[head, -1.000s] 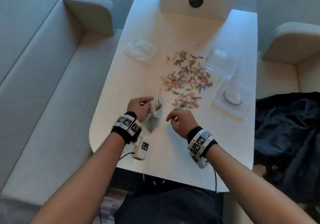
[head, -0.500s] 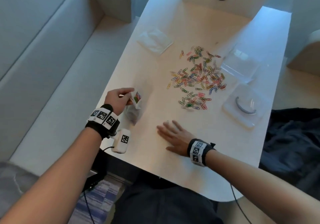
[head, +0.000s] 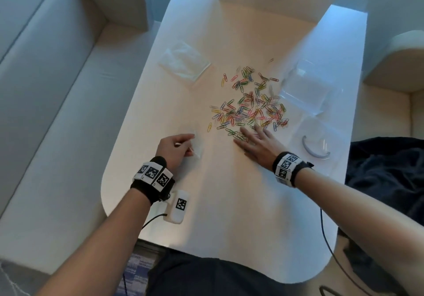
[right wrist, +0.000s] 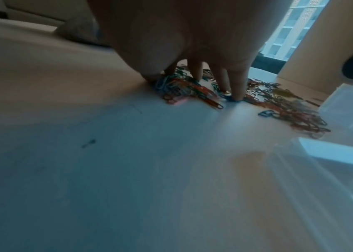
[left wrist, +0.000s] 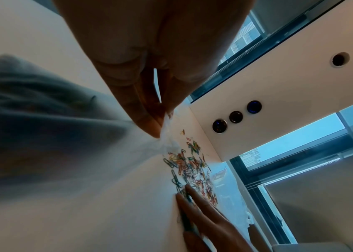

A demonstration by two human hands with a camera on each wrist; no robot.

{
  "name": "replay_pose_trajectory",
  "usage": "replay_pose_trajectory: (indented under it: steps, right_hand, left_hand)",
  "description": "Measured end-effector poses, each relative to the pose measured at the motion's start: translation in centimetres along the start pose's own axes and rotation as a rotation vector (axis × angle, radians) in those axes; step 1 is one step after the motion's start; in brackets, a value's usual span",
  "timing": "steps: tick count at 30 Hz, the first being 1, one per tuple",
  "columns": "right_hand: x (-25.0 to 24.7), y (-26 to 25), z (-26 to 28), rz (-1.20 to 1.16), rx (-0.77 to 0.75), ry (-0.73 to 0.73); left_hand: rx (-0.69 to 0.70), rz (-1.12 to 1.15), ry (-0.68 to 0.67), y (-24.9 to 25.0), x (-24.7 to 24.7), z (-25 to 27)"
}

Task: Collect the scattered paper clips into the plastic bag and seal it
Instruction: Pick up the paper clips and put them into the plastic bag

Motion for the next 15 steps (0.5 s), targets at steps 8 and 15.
replay_pose_trajectory:
  steps: [8, 15]
  right_hand:
    - [-1.5, 2.8, 0.2, -0.269, 0.164, 0.277]
    - [-1.7, 8.8, 2.2, -0.883, 0.81, 0.431]
  left_hand:
    - [0.024, 0.001, -0.134, 3.8, 4.0, -2.7]
    - [0.017, 0.012, -0.172, 3.8, 5.9, -2.7]
Point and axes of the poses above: each hand's wrist, its own z-axis away from the middle knuckle, its own x-axis out of the palm, y = z × x, the point moved 10 cm from there along -z, towards the middle knuckle, and after that the axes turned 4 degrees about y, right-handed, at the moved point
